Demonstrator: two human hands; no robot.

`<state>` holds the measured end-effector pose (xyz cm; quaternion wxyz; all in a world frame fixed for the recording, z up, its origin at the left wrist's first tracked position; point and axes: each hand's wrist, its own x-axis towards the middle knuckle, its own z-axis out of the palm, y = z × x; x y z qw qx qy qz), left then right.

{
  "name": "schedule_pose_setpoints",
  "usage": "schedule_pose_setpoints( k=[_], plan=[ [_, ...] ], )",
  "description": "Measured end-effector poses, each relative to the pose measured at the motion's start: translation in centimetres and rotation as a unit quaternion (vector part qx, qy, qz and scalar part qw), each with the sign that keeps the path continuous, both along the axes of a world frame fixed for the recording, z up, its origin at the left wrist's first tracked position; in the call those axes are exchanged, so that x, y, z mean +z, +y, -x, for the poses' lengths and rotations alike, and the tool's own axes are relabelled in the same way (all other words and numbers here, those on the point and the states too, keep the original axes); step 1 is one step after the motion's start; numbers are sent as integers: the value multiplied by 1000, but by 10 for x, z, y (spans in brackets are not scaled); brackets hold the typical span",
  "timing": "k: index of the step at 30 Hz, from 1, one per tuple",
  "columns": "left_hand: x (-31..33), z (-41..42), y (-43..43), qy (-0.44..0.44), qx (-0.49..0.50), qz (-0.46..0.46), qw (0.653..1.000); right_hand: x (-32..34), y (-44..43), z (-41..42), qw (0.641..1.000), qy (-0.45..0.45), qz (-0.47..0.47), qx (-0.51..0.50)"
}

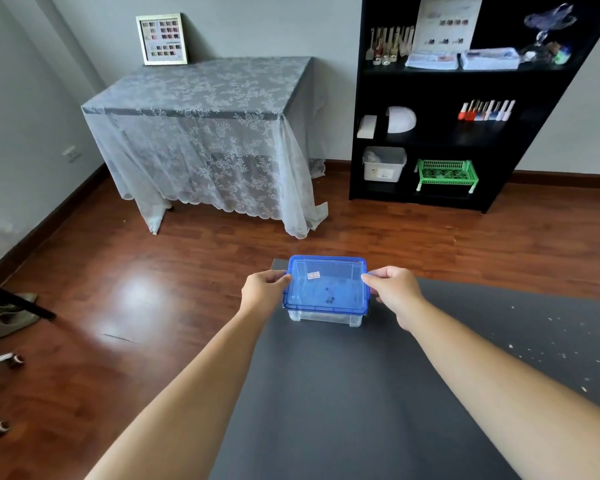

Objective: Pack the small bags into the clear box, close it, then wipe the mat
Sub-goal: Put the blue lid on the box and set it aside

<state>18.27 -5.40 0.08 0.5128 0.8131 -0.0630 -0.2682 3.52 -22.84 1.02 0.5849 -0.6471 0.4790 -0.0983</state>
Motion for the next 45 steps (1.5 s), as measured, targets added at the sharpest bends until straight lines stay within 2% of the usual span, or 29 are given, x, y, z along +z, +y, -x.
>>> schedule_pose_setpoints(
  k=[9,12,17,20,23,28,32,37,40,45],
  plan=[
    [-7,-6,-2,40,1,29,999,-8,-6,4,1000,-1,2,-7],
    [-6,-5,1,90,4,27,996,-17,-7,14,1000,3,-8,-22],
    [-11,-6,13,236,21,45,971,-26,-1,25,988,-1,-150,-23],
    [-12,-5,14,271,15,70,960,-21,1,24,972,-33,-230,-33],
    [-11,-4,13,247,13,64,967,-19,1,24,970,-47,-234,-39],
    [-3,-5,13,160,3,68,985,-15,2,25,995,-30,-89,-40],
    [7,-3,8,54,-38,31,997,-5,10,23,999,-26,17,-9],
    [8,-4,4,-87,-33,-44,995,1,16,22,996,-14,90,0],
    [7,-1,5,-112,-31,-42,992,2,16,22,995,-15,94,3],
    [4,3,7,-103,-17,-11,995,3,16,20,991,-15,126,38]
  ],
)
